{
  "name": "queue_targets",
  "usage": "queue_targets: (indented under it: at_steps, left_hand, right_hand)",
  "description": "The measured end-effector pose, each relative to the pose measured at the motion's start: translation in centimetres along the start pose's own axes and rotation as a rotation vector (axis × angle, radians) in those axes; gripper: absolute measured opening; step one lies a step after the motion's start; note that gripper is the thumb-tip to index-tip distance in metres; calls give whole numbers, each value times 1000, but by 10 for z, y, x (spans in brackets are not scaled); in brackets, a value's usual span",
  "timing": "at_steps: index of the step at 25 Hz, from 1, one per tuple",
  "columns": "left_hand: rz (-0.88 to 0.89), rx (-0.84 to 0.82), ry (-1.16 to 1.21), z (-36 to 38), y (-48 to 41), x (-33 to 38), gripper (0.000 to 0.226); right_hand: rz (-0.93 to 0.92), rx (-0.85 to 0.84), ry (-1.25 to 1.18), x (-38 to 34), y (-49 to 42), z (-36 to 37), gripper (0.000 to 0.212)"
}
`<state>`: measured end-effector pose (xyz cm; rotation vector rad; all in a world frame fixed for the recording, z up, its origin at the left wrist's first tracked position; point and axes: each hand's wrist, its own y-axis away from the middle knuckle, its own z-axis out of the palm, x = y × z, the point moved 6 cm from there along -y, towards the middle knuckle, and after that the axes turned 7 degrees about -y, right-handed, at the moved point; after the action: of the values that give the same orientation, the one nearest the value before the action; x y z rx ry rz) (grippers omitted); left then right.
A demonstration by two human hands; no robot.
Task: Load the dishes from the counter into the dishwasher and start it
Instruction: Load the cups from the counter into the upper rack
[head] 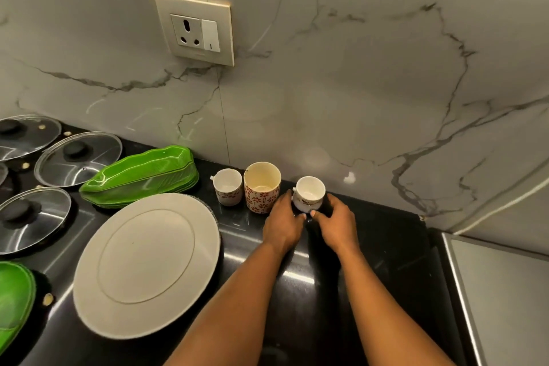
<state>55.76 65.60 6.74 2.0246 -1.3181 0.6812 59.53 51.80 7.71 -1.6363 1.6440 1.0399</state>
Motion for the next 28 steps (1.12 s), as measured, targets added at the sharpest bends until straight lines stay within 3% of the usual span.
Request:
queue_targets:
  at_steps: [6,12,28]
  left_hand:
    - [-88,54,53,-1,-9,1,46]
    - [-56,44,111,-11,34,-2,40]
    - [-46,41,312,-56,206,-56,59]
  right_hand:
    - [-15,0,-136,5,-8,4,45]
    - [-41,-1,-111,-3,36,-9,41]
    - [-78,-4,-111,-19,217,-3,52]
